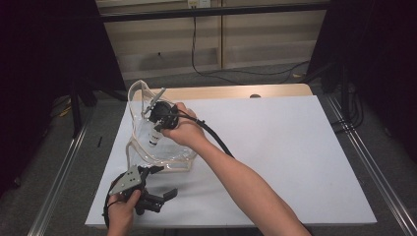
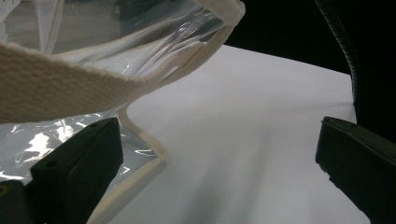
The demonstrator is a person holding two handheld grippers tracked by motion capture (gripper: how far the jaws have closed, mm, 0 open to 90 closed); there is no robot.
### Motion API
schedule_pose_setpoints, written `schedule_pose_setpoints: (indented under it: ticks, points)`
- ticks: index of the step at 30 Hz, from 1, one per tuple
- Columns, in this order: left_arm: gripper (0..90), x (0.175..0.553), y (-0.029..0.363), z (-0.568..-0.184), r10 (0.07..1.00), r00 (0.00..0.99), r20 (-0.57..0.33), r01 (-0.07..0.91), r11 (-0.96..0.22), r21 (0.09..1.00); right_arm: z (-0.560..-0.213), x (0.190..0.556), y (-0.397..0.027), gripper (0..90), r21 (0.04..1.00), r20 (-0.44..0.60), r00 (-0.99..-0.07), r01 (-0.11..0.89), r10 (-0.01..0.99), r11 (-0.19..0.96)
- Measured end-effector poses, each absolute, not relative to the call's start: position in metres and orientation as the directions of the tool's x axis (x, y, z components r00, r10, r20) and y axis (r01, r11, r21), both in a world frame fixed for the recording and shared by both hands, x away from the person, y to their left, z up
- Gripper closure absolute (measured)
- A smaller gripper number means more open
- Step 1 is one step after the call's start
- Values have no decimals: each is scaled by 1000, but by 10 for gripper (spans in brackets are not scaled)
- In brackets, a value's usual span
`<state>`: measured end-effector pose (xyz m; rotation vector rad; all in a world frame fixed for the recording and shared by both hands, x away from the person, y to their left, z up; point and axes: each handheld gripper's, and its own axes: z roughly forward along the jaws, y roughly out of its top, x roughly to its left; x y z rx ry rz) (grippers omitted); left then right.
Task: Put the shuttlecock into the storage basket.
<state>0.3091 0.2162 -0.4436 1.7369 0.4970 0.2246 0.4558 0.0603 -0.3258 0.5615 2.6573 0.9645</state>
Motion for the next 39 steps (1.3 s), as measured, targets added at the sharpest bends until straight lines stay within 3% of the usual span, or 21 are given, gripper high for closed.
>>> schedule_pose_setpoints:
  ticks: [27, 39]
  points:
    - [8, 309, 215, -444, 441, 890, -119, 208, -160, 965, -316, 450, 64, 893, 672, -95, -907, 246, 410, 698]
    - [8, 309, 216, -444, 441, 890, -114, 204, -161, 966, -327, 454, 68, 892, 642, -96, -903, 265, 419, 719]
